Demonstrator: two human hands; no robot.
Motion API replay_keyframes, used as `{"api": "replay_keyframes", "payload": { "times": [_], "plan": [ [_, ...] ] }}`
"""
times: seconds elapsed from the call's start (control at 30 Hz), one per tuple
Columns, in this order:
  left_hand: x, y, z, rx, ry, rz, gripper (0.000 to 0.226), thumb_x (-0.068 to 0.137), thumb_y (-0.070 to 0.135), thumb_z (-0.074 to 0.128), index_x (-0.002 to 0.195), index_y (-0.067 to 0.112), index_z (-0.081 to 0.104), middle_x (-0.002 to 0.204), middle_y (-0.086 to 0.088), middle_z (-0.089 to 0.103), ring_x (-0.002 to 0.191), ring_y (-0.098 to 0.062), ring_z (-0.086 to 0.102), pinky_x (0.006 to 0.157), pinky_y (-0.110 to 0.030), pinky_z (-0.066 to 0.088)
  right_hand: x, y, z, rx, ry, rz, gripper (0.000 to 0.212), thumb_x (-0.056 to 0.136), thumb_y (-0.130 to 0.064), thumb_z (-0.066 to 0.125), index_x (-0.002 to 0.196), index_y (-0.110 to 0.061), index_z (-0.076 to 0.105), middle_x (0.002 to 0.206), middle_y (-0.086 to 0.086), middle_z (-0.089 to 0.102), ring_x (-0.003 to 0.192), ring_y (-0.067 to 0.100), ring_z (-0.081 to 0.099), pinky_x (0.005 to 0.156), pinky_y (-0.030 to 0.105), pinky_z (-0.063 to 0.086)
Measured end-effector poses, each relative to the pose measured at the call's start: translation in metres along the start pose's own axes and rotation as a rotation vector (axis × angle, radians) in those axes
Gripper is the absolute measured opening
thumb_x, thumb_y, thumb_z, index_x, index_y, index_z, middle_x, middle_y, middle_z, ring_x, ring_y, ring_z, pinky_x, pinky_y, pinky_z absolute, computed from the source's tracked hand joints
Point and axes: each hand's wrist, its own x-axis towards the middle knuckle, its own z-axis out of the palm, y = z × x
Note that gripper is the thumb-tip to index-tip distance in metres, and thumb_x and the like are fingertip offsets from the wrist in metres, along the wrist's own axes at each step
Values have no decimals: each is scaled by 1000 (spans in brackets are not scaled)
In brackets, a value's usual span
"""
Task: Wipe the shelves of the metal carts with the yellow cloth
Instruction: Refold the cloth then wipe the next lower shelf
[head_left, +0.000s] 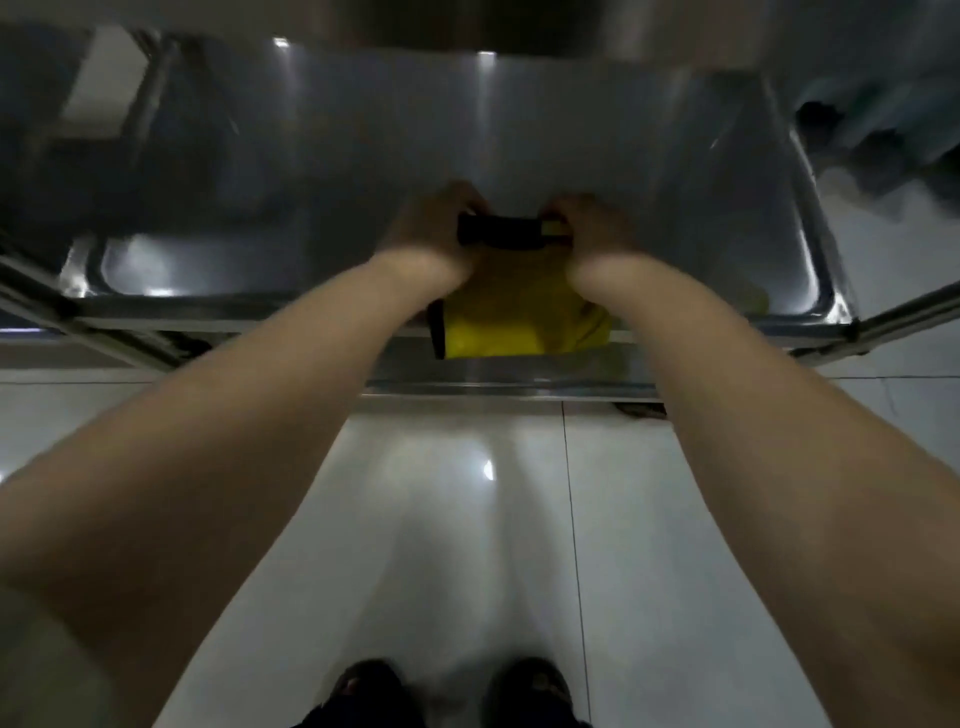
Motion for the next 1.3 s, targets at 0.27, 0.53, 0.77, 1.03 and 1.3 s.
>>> {"api": "replay_keyframes", "payload": {
  "times": [0.27,0.53,0.77,1.03,1.3],
  "plan": [
    [47,-42,32,-138,110,173,58,80,27,78,133,28,53,125,3,58,115,-12,55,88,-21,41,17,9,55,-306,425,10,44,98,-16,45,140,-28,45,153,7,30,142,36,18,115,47,18],
    [70,-69,27,-67,109,-63,52,107,38,27,157,34,14,161,-14,21,148,-39,16,121,-46,13,23,-17,92,-270,-72,119,75,88,-81,19,151,-51,-8,164,-1,-16,145,45,-18,116,60,-13],
    [62,-76,52,371,83,57,58,105,42,23,157,33,1,166,-2,7,151,-34,4,121,-50,3,-6,169,15,-255,20,575,86,70,-91,13,147,-59,-7,165,-8,-9,148,43,-7,118,57,-7],
    [59,-78,54,497,32,28,53,106,38,16,157,30,7,166,-1,3,151,-31,3,121,-52,3,36,16,91,-299,20,120,76,82,-86,15,149,-56,-5,165,-4,-8,146,47,-11,117,58,-9],
    [53,-74,54,486,29,27,55,105,46,18,157,32,11,166,-1,4,151,-30,4,120,-52,3,-5,192,18,-254,65,477,88,69,-96,12,148,-59,-2,165,-11,-3,148,43,-1,118,58,0]
  ]
}}
